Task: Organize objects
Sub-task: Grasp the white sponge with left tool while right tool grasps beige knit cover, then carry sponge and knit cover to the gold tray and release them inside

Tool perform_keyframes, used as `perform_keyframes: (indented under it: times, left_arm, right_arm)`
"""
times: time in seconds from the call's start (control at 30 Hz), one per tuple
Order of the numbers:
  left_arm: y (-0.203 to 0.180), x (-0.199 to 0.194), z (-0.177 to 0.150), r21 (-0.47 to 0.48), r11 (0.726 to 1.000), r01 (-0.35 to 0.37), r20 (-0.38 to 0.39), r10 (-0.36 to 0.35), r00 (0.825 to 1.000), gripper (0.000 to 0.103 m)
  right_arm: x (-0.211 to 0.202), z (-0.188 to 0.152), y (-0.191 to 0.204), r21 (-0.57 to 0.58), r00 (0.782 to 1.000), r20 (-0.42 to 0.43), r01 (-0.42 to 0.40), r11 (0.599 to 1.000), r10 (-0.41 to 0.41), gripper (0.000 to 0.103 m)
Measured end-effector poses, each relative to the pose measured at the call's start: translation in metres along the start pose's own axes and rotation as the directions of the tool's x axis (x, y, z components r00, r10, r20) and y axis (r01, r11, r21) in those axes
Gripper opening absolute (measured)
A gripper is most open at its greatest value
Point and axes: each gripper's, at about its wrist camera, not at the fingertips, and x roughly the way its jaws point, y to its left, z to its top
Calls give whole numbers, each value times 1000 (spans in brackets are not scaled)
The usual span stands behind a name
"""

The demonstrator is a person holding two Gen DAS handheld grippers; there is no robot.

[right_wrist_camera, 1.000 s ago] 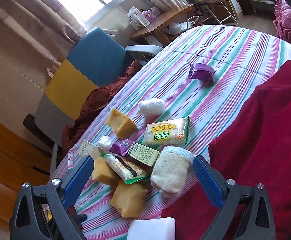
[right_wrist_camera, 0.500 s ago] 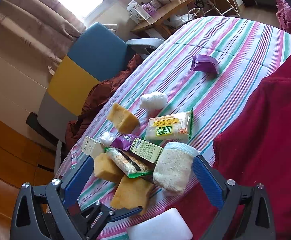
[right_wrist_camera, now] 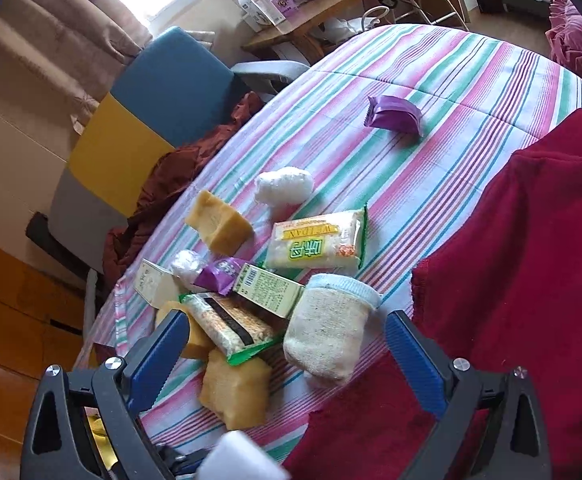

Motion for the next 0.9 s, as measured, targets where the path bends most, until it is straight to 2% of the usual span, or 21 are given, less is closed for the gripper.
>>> perform_keyframes:
  times: [0.1,0.13,0.17,0.27,0.37,0.57,0.73,0.77,0.8,0.9]
  left_arm:
    - [22,-13,-26,-112,988,-110,-17,109,994,56]
    - [32,-17,-36,-152,971,-184,-28,182,983,56]
    - [39,-17,-41,-175,959,-223,-38,220,975,56]
    - [53,-22,-48,-239,937,-257,-33,256,966,59]
    - [48,-17,-49,-213,931,-295,-29,296,955,61]
    - [52,-16,-46,-244,935,-255,-27,257,966,61]
    - [51,-12,-41,-242,937,-253,-32,252,967,65]
    - [49,-11,-41,-234,938,-257,-32,256,966,66]
    - [49,-11,-41,-229,938,-259,-29,259,965,66]
    - [49,-14,-43,-235,935,-266,-15,270,963,60]
  right_arm:
    - [5,0,2,-11,999,-27,34,999,-34,98]
    - [7,0,2,-12,998,-33,48,999,-48,98]
    - [8,0,2,-13,997,-40,62,998,-63,97]
    - [14,0,5,-28,992,-65,108,994,-110,93]
    - [22,-1,9,-61,979,-99,171,983,-177,88]
    - [45,-2,17,-133,941,-166,274,952,-294,84]
    - [66,0,25,-166,921,-155,332,928,-357,82]
    - [76,0,23,-174,905,-183,355,919,-384,71]
    - [84,-1,22,-176,890,-200,380,908,-411,55]
    - [81,-1,24,-194,887,-170,397,897,-429,54]
